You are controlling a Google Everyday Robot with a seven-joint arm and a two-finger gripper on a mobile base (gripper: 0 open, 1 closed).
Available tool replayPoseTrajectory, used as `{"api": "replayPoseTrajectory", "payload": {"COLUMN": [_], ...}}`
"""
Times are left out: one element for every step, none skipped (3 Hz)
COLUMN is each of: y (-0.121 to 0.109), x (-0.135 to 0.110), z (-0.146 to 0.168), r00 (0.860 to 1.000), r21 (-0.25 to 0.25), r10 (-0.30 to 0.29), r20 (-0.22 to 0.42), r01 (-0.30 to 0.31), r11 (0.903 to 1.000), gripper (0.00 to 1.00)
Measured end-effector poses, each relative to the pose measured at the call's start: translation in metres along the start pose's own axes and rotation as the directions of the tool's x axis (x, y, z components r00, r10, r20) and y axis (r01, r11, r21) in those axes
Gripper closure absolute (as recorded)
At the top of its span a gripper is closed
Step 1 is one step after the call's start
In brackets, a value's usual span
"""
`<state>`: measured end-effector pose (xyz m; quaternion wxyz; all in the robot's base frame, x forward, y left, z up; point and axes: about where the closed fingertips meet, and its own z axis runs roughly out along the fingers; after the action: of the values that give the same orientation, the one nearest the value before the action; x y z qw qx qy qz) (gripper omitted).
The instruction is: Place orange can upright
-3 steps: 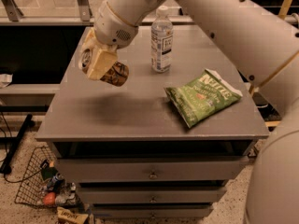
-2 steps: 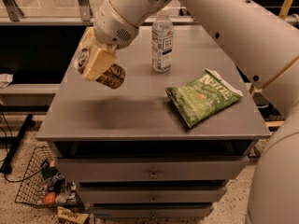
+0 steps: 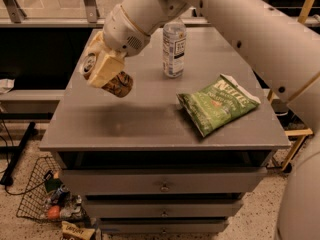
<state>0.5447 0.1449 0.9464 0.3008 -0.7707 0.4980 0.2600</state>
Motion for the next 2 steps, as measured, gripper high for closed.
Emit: {"api": "replayPoseTrajectory", "payload": {"y": [0.006, 0.006], "x": [-0.004, -0.002], "z": [-0.008, -0.019], "r00": [0.992, 0.959], "r21": [0.099, 0.213], "r10": [0.02, 0.047], "r20": [0.126, 0.279], "r01": [-0.033, -0.109], "r11": [0.9946, 0.9709], "gripper": [1.0, 1.0]}}
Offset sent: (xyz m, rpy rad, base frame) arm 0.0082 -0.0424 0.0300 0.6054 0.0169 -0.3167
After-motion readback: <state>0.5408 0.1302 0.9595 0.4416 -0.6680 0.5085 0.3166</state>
